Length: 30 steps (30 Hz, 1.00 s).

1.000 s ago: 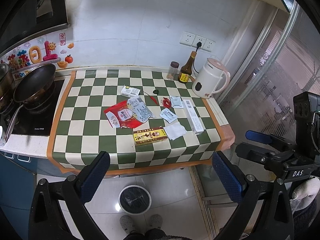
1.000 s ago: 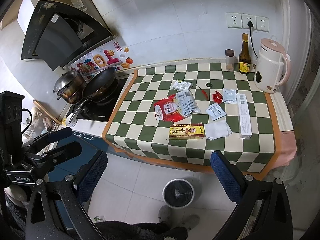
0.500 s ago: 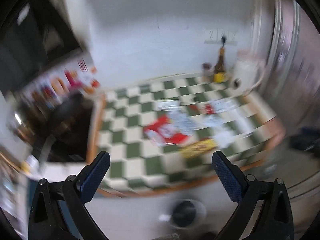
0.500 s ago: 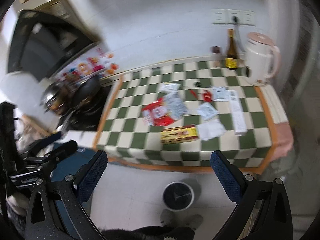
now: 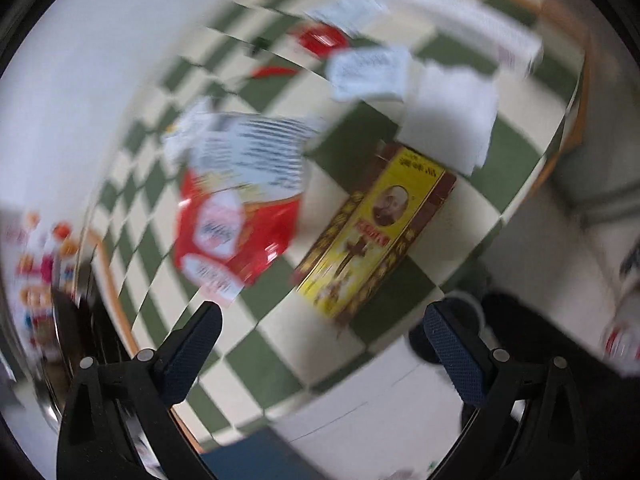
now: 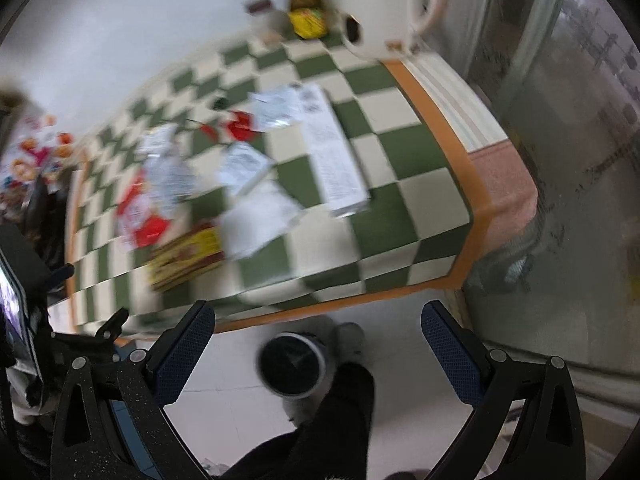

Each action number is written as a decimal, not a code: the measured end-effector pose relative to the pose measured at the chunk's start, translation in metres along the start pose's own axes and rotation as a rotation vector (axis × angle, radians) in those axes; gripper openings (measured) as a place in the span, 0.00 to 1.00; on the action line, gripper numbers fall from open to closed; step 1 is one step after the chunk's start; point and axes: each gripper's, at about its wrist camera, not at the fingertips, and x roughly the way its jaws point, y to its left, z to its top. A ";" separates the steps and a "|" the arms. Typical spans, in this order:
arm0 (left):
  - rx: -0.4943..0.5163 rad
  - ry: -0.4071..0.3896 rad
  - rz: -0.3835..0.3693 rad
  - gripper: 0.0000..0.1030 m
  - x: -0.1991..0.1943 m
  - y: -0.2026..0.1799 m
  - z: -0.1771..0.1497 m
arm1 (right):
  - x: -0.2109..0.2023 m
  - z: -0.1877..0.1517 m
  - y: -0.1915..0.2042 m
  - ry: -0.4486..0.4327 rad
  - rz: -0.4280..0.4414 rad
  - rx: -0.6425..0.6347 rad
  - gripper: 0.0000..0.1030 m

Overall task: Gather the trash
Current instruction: 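Grasp the yellow spice box with left tool while right tool grasps the white long box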

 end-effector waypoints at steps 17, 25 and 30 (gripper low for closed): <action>-0.669 0.227 -0.284 0.66 0.039 0.076 0.001 | 0.157 0.141 0.021 0.091 -0.036 -0.097 0.79; -1.016 0.266 -0.424 0.67 0.036 0.091 -0.036 | 0.167 0.127 0.030 0.126 -0.066 -0.145 0.49; -0.879 0.222 -0.297 0.63 0.007 0.085 -0.024 | 0.164 0.095 0.039 0.212 -0.040 -0.186 0.51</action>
